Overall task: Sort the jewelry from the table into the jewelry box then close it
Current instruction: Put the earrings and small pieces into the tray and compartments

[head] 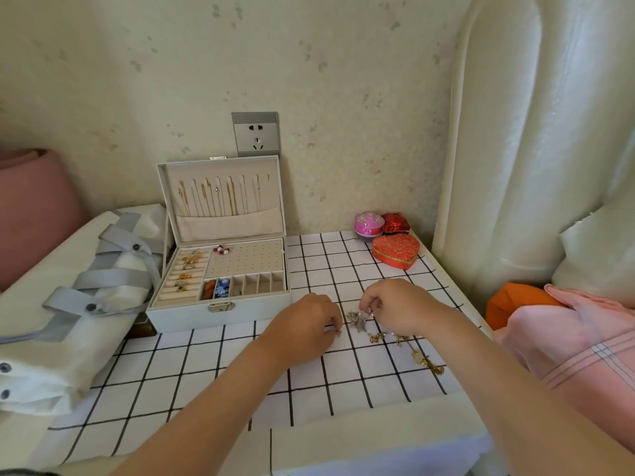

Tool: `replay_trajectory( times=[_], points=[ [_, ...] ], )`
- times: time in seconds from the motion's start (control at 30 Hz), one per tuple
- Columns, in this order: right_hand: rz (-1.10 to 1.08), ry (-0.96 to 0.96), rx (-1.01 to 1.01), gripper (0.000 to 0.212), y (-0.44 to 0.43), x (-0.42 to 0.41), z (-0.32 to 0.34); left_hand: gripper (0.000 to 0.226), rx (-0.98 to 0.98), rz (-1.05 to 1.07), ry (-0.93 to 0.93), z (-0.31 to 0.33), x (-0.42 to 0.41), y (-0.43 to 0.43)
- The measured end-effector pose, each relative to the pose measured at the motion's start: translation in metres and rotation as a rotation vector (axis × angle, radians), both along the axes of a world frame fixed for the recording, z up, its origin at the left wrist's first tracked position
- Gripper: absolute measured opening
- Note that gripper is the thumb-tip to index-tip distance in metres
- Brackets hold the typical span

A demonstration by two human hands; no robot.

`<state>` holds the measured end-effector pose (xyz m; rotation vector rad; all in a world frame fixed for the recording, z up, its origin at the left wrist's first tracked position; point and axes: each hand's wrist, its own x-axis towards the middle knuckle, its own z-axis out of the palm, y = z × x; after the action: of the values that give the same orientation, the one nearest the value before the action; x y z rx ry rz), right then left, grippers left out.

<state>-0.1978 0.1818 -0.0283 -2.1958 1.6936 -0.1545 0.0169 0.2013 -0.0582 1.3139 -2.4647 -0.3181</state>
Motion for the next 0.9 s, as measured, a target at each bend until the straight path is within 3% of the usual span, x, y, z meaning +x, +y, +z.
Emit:
replay_trajectory(
  times=[0.2, 0.43, 0.63, 0.9],
  points=[
    [0.012, -0.015, -0.038, 0.008, 0.002, 0.008, -0.001, 0.02, 0.051, -0.005, 0.01, 0.001, -0.003, 0.0],
    [-0.003, -0.027, -0.067, 0.013, 0.001, 0.006, 0.002, 0.009, 0.125, 0.022, -0.002, 0.007, 0.004, -0.003],
    [0.062, -0.092, -0.007, 0.018, 0.008, 0.008, 0.013, 0.024, 0.157, 0.001, 0.003, 0.009, 0.005, -0.001],
    [0.068, -0.075, 0.014, 0.027, 0.016, 0.011, 0.018, 0.012, 0.147, -0.004, 0.023, 0.009, 0.001, 0.003]
  ],
)
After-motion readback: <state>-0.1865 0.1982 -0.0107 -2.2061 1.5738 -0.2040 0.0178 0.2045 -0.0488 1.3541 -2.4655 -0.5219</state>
